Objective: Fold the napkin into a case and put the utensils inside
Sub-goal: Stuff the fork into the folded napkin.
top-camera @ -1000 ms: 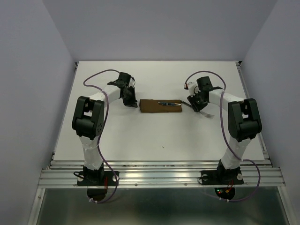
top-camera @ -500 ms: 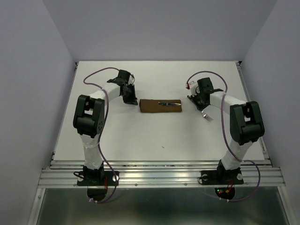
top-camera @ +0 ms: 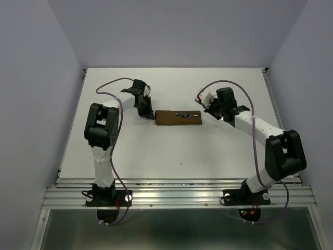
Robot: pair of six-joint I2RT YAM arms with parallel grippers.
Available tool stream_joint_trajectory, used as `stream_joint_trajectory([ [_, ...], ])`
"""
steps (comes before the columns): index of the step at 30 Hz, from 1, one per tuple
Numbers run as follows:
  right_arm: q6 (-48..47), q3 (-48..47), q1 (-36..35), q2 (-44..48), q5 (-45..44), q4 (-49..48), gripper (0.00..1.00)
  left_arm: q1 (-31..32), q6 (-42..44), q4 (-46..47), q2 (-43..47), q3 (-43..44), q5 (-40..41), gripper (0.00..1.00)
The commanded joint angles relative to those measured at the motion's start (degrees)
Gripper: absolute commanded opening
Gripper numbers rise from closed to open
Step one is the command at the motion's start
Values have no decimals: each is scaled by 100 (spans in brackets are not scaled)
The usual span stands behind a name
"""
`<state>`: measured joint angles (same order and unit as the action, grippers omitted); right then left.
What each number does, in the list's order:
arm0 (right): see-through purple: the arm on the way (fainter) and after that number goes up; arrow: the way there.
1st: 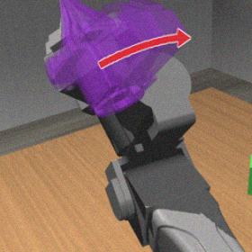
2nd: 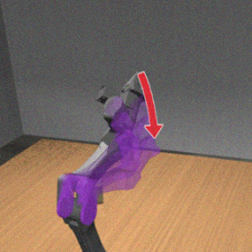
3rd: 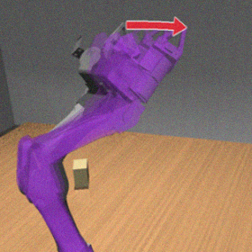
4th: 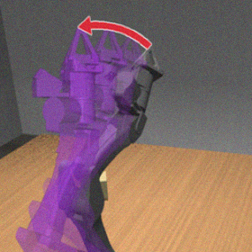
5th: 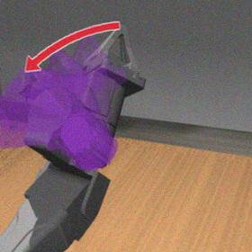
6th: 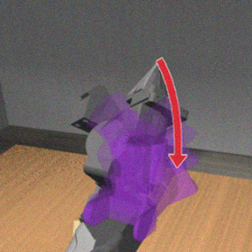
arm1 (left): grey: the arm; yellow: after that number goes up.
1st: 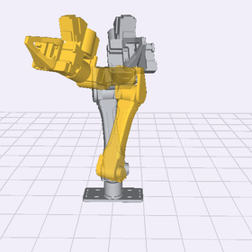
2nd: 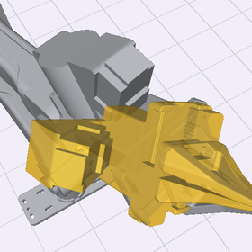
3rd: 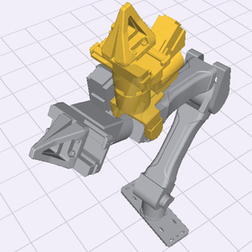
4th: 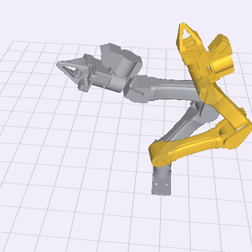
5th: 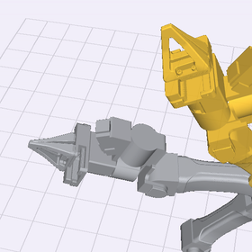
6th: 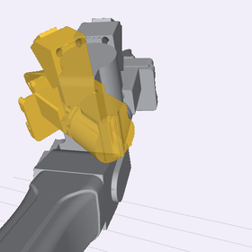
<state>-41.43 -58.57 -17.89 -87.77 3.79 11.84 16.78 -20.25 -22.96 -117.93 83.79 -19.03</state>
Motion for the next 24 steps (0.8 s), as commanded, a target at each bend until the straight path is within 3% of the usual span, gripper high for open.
stream_joint_trajectory([
  [1,-418,-356,-284,-240,236,-42,1,-16,30,-59,-11,243,-162,13],
  [11,-954,-1007,-944,-1102,52,679,1,-25,56,-112,-72,357,-233,13],
  [24,-1253,-981,-1164,-1427,-537,961,1,-16,91,-182,-151,551,-373,13],
])
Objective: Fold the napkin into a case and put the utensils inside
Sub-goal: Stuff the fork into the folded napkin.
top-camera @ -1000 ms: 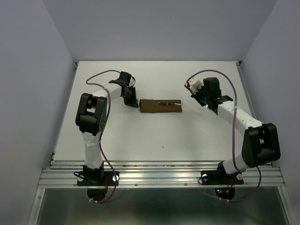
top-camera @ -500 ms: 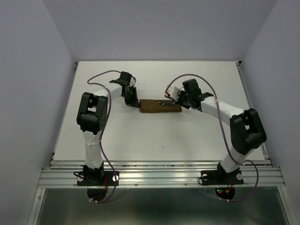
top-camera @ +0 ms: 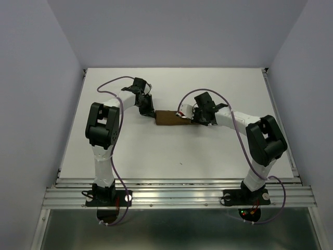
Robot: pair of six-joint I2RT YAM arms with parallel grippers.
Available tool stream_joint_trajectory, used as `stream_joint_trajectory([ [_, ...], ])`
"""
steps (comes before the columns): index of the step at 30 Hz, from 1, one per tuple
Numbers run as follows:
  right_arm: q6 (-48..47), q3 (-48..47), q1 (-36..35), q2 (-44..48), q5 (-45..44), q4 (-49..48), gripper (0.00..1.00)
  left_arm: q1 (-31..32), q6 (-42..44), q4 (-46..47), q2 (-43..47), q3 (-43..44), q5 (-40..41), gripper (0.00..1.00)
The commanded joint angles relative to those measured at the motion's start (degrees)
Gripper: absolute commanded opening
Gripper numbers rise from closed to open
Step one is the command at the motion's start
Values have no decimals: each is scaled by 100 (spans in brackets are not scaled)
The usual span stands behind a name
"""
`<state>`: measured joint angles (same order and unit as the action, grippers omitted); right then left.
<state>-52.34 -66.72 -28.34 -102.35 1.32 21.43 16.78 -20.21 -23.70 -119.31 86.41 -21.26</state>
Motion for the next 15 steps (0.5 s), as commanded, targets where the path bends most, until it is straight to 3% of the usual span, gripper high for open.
stream_joint_trajectory([
  [1,-189,-166,-119,4,-317,28,1,-16,87,-117,-49,306,-168,13],
  [15,-189,-324,-357,-216,-317,203,1,19,131,-169,-356,596,-318,13],
])
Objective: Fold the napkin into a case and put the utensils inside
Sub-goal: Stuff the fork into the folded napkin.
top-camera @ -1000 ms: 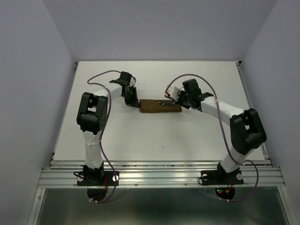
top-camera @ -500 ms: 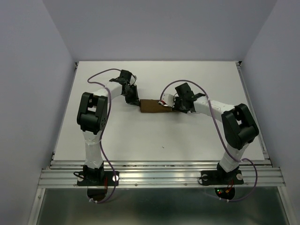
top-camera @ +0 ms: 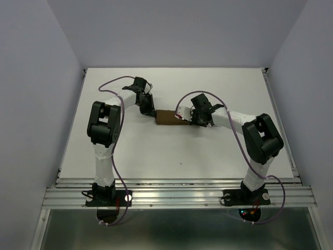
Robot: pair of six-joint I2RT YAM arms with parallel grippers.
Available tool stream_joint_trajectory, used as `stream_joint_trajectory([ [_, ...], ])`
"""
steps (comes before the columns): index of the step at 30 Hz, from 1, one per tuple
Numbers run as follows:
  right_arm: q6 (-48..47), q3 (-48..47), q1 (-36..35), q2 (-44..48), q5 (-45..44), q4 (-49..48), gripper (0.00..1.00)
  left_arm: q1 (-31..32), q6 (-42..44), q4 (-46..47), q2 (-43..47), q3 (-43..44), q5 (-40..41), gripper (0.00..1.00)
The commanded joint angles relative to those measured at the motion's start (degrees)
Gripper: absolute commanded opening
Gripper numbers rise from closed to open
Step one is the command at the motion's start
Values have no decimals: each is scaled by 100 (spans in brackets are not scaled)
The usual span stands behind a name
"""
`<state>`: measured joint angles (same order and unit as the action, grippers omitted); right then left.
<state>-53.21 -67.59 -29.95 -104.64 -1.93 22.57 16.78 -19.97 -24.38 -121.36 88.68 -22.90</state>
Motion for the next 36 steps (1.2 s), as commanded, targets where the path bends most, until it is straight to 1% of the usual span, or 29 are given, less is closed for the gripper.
stream_joint_trajectory([
  [1,-102,-254,-273,23,9,107,1,19,124,-137,-212,412,-154,13],
  [11,-5,-641,-687,-250,79,512,1,89,292,-348,-502,949,-233,13],
  [17,232,-940,-687,-320,149,793,1,133,362,-427,-608,1133,-277,13],
  [18,267,-949,-687,-372,306,810,1,159,371,-436,-599,1125,-286,13],
  [23,767,-1195,-739,-610,404,1030,1,256,388,-427,-477,976,-294,13],
  [29,1540,-1423,-863,-751,360,1259,1,274,353,-331,-178,580,-215,13],
  [34,1963,-1546,-916,-830,352,1451,1,274,327,-251,-11,352,-215,14],
  [36,2104,-1747,-986,-944,343,1592,1,274,309,-260,7,343,-215,13],
])
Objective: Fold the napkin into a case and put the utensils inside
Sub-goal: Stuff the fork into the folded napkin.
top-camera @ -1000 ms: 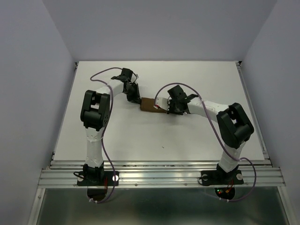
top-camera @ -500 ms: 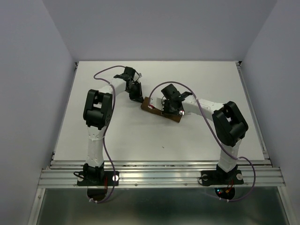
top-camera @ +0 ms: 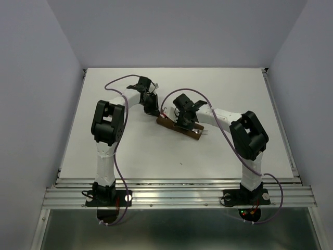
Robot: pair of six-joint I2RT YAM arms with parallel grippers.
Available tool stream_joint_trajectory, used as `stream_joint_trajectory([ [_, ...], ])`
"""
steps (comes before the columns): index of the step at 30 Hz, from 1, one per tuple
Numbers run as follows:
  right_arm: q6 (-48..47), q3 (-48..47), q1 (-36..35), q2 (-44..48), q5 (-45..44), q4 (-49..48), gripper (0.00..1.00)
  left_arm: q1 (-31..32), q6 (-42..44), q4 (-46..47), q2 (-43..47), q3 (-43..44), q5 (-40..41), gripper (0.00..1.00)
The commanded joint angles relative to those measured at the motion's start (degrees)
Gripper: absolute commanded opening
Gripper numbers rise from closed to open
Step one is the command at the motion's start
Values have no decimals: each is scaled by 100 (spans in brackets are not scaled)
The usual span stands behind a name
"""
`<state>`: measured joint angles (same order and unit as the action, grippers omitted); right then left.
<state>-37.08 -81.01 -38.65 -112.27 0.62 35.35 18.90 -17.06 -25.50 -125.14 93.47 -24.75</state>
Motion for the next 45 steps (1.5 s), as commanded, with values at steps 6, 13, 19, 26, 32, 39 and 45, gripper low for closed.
stream_joint_trajectory([
  [6,948,-942,-169,-568,61,920,1,70,18,-61,587,-373,-12,13],
  [13,1168,-1109,-274,-700,122,860,1,70,-78,123,780,-716,-82,13],
  [19,1326,-1259,-327,-823,272,850,1,70,-157,264,834,-883,-117,13],
  [26,1317,-961,-327,-569,17,684,25,62,-105,186,728,-743,-91,13],
  [32,1326,-776,-327,-243,-273,648,25,62,-87,159,684,-690,-91,13],
  [39,1370,-512,-327,38,-238,543,30,62,-78,150,658,-681,-74,13],
  [45,1423,-301,-327,214,-212,402,35,62,-52,159,649,-690,-56,13],
])
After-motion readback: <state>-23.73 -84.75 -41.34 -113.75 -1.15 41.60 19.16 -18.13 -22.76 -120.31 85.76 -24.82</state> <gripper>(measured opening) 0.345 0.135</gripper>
